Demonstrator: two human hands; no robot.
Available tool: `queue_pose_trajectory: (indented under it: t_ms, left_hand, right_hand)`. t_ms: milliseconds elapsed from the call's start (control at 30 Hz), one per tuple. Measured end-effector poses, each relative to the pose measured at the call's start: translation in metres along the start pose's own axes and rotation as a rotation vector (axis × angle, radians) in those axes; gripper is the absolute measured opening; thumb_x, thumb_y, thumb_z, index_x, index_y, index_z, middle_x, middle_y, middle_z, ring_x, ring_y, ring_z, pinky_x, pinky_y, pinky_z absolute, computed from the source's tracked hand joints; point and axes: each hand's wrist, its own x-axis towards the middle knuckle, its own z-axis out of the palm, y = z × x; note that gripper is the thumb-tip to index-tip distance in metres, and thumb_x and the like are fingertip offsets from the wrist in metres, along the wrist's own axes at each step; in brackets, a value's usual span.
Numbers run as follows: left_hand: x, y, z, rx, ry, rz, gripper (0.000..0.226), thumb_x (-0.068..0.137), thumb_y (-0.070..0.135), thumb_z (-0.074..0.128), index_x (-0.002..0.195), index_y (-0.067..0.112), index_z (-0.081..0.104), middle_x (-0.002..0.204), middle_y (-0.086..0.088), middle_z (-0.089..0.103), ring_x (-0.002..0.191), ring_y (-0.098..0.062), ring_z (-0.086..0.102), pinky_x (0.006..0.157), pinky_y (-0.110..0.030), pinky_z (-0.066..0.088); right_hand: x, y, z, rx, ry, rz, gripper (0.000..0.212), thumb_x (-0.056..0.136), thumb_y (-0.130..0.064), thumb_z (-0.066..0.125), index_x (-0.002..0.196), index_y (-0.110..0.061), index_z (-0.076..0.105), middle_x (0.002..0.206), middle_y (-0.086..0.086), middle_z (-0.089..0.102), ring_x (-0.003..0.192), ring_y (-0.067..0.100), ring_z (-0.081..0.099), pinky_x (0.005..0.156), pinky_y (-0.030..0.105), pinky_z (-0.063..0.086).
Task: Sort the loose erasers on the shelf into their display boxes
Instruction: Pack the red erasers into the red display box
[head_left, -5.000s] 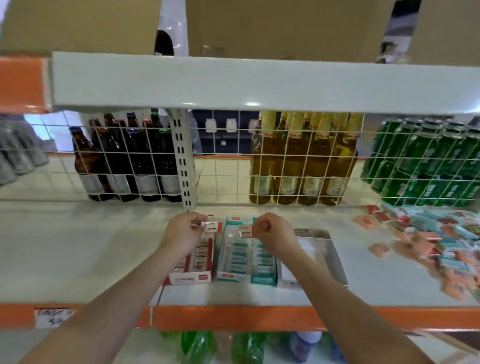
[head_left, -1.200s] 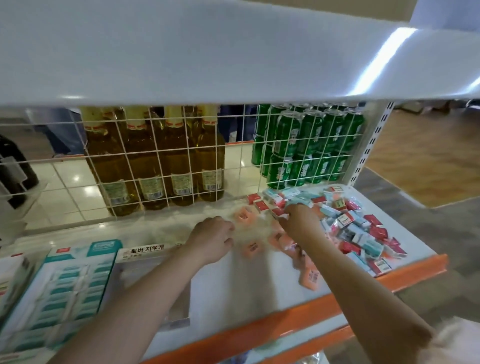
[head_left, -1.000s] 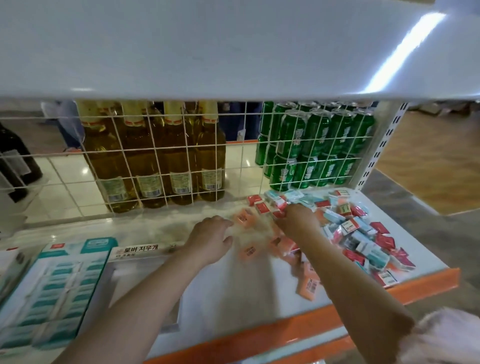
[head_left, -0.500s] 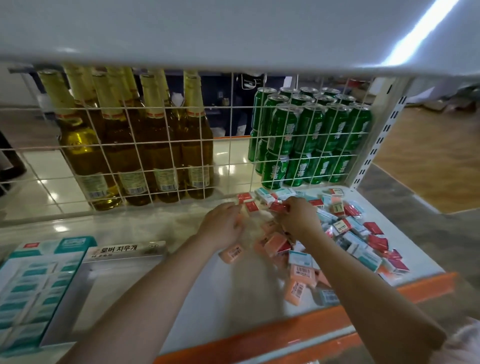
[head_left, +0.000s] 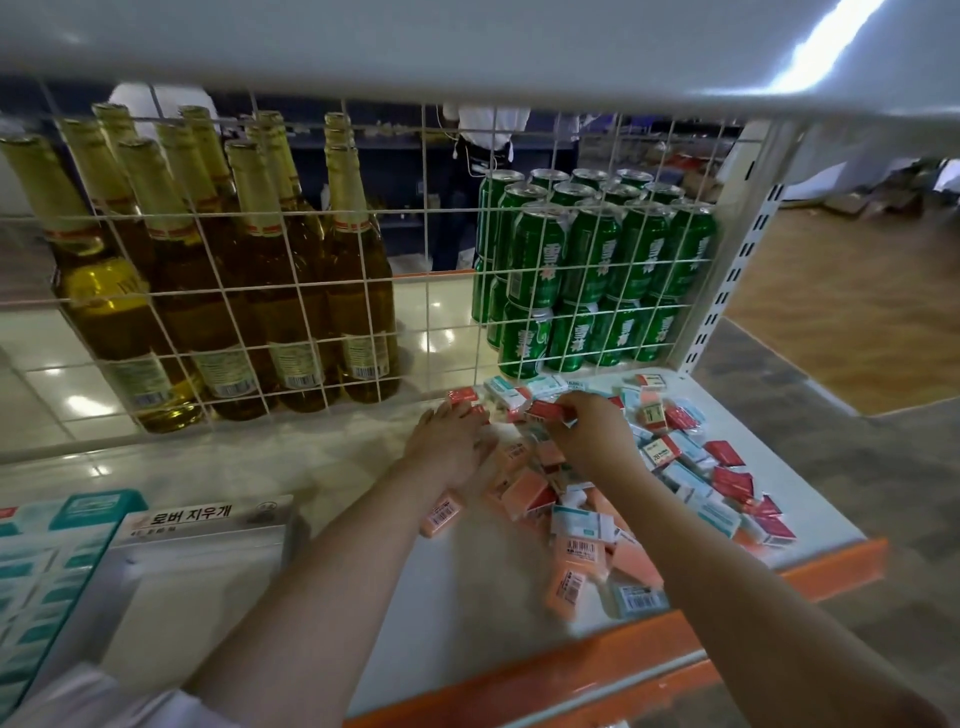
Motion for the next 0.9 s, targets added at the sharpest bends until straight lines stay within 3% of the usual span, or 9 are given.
queue_pose_trajectory:
  t_ms: [67, 167, 300, 400, 633, 767, 900]
  left_hand:
    - [-0.001, 0.0, -0.001, -0.068, 0.094, -0.015, 0.032, 0.095, 0.037, 0.044, 0.12, 0.02, 0.055, 0.133, -0.003, 0.051, 0.117, -0.022, 0.049, 0.094, -0.032, 0.038]
    - [-0.002, 0.0, -0.002, -0.065, 0.19, -0.033, 0.025, 0.089, 0.041, 0.056, 0.097, 0.017, 0.058, 0.114, -0.004, 0.057, 0.098, -0.023, 0.057, 0.076, -0.03, 0.043]
    - [-0.003, -0.001, -0.005, -0.112, 0.197, -0.056, 0.032, 0.088, 0.025, 0.059, 0.117, 0.014, 0.054, 0.125, -0.007, 0.051, 0.106, -0.025, 0.055, 0.084, -0.034, 0.045]
    - [-0.006, -0.002, -0.007, -0.135, 0.207, -0.063, 0.029, 0.091, 0.023, 0.054, 0.118, 0.014, 0.054, 0.127, -0.008, 0.05, 0.107, -0.025, 0.054, 0.087, -0.034, 0.046]
    - [-0.013, -0.005, -0.015, -0.087, 0.126, -0.136, 0.032, 0.091, 0.026, 0.052, 0.12, 0.011, 0.053, 0.121, -0.011, 0.056, 0.111, -0.026, 0.054, 0.088, -0.031, 0.043]
    - [-0.022, -0.012, -0.018, -0.257, 0.126, -0.149, 0.036, 0.083, 0.024, 0.065, 0.116, 0.011, 0.057, 0.117, -0.008, 0.059, 0.105, -0.023, 0.056, 0.084, -0.03, 0.045]
    - [-0.032, -0.018, -0.022, -0.325, 0.112, -0.172, 0.025, 0.08, 0.023, 0.066, 0.102, 0.012, 0.066, 0.108, -0.006, 0.064, 0.095, -0.022, 0.059, 0.079, -0.031, 0.047]
  right_hand:
    - [-0.002, 0.002, -0.002, 0.019, -0.005, 0.013, 0.016, 0.092, -0.016, 0.052, 0.101, -0.009, 0.063, 0.098, 0.007, 0.065, 0.08, 0.02, 0.058, 0.068, 0.03, 0.048]
    - [-0.004, 0.004, -0.003, 0.033, -0.02, 0.005, 0.017, 0.09, -0.018, 0.056, 0.101, -0.008, 0.064, 0.096, 0.007, 0.066, 0.076, 0.018, 0.058, 0.065, 0.028, 0.048]
    - [-0.007, 0.006, -0.004, 0.051, -0.022, 0.001, 0.018, 0.09, -0.021, 0.056, 0.099, -0.007, 0.064, 0.091, 0.006, 0.066, 0.069, 0.015, 0.054, 0.054, 0.021, 0.042]
    - [-0.009, 0.007, -0.005, 0.055, -0.025, 0.012, 0.016, 0.09, -0.019, 0.056, 0.098, -0.008, 0.064, 0.086, 0.003, 0.062, 0.068, 0.014, 0.053, 0.051, 0.019, 0.039]
    - [-0.018, 0.007, -0.005, 0.054, -0.001, 0.006, 0.013, 0.091, -0.012, 0.051, 0.096, -0.008, 0.063, 0.092, 0.009, 0.066, 0.075, 0.021, 0.058, 0.066, 0.032, 0.05]
    - [-0.022, -0.001, -0.003, 0.119, 0.007, -0.044, 0.019, 0.09, -0.008, 0.055, 0.105, -0.009, 0.065, 0.101, 0.008, 0.066, 0.085, 0.022, 0.062, 0.07, 0.03, 0.05]
    - [-0.025, -0.01, 0.006, 0.132, -0.005, -0.053, 0.029, 0.088, -0.006, 0.056, 0.114, -0.015, 0.063, 0.115, 0.006, 0.063, 0.095, 0.022, 0.063, 0.081, 0.032, 0.052]
